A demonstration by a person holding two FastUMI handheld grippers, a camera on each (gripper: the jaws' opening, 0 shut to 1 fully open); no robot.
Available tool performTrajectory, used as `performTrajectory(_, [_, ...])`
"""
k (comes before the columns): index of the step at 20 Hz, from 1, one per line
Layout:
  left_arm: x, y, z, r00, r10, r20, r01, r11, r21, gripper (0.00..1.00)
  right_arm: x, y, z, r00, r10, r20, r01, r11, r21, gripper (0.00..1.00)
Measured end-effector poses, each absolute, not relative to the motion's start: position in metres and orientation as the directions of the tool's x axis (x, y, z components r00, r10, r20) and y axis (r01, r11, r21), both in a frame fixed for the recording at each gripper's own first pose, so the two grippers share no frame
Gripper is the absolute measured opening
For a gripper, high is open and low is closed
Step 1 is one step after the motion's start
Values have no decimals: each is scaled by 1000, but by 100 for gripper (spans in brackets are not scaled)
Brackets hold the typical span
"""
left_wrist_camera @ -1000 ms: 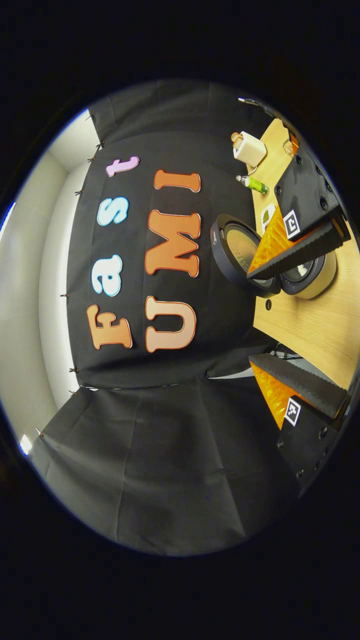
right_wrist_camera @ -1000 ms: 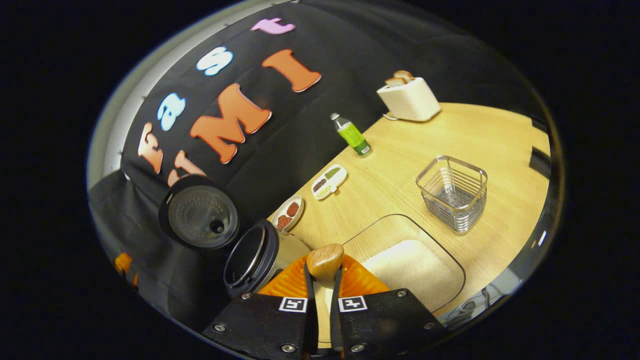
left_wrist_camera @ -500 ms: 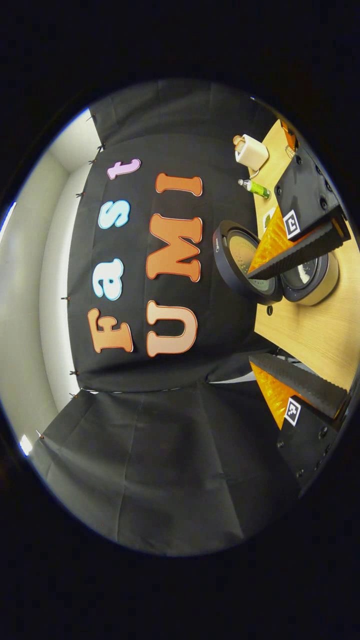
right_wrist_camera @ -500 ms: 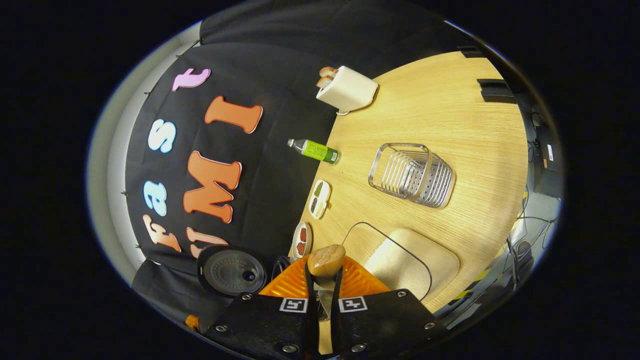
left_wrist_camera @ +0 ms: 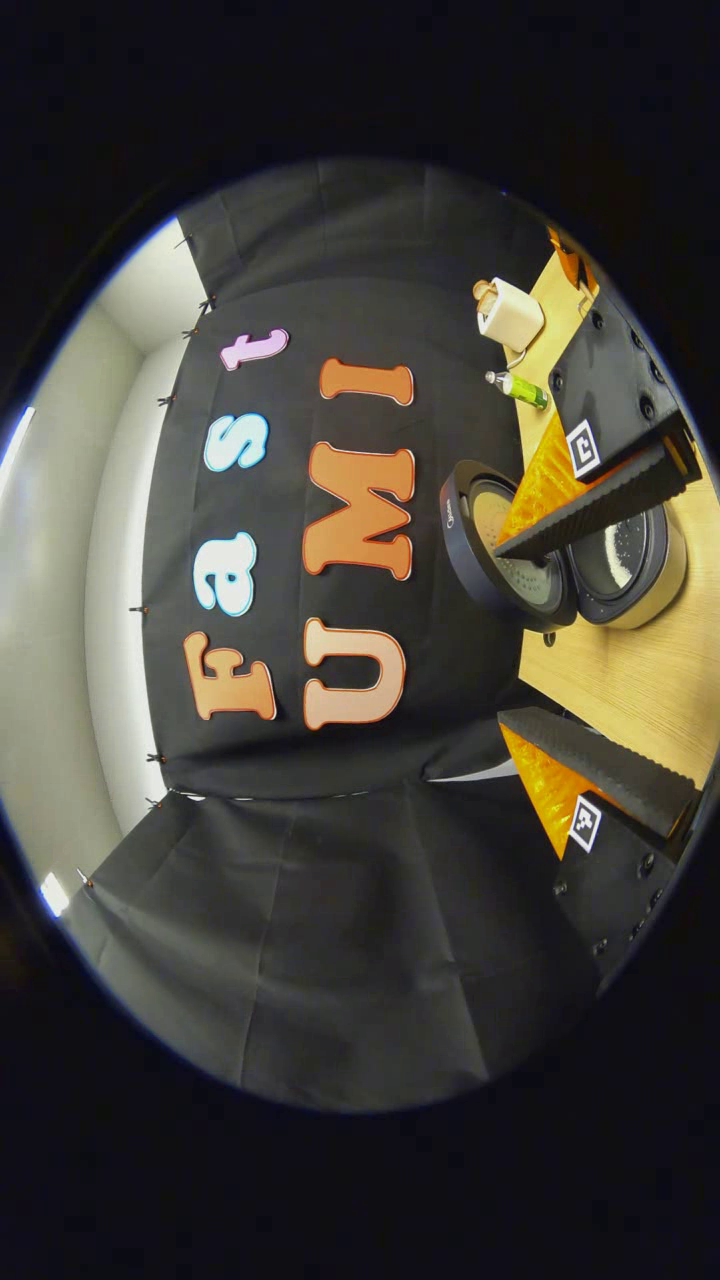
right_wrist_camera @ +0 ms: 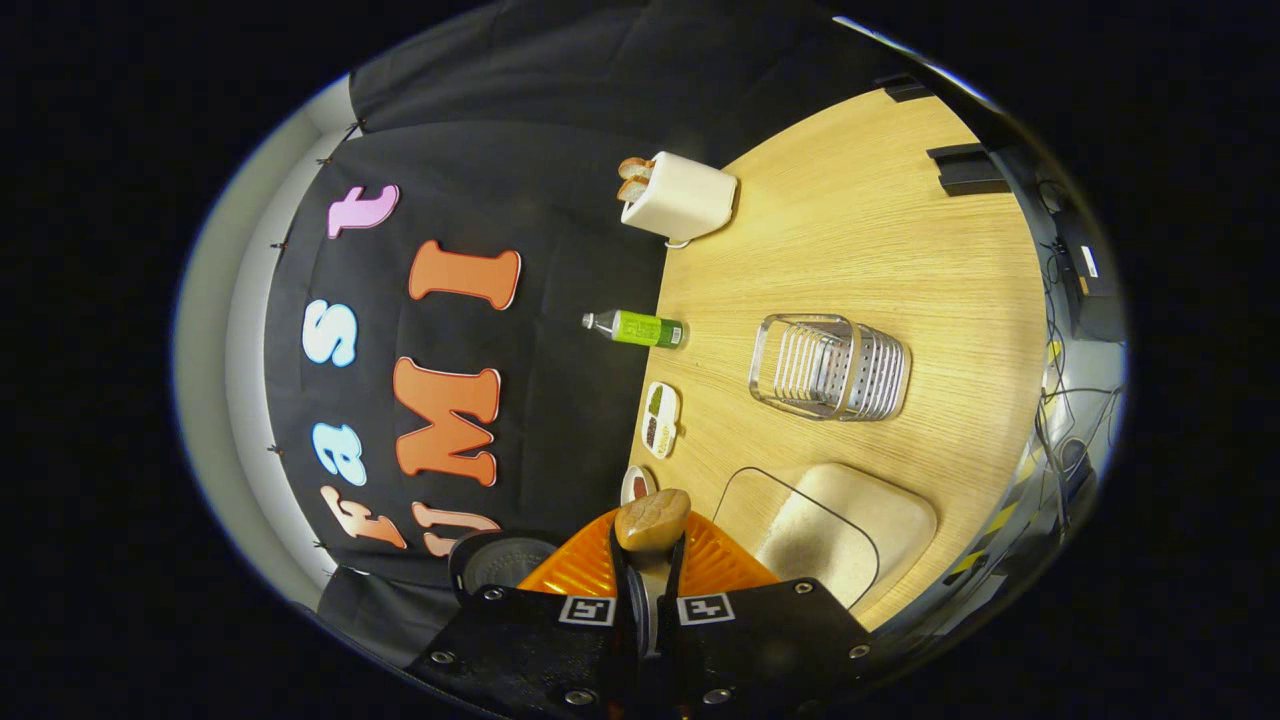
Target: Close the left gripper, press the button to open the rice cooker; take a wooden spoon from the chopstick holder with the right hand, scoop a spoonful of rice and pour it into the rice cooker, then put the wooden spoon back into the chopstick holder.
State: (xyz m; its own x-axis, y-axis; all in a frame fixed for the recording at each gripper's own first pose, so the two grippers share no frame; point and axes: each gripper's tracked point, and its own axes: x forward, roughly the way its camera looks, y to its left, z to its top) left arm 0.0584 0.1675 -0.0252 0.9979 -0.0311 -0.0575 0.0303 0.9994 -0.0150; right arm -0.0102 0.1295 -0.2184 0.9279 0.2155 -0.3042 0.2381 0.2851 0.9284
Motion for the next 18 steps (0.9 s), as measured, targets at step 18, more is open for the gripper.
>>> performTrajectory(18, [56,159,-25,998,-30,-60,28,999,-21,97,56,202,-103,939,301,-164,110,189,976,8])
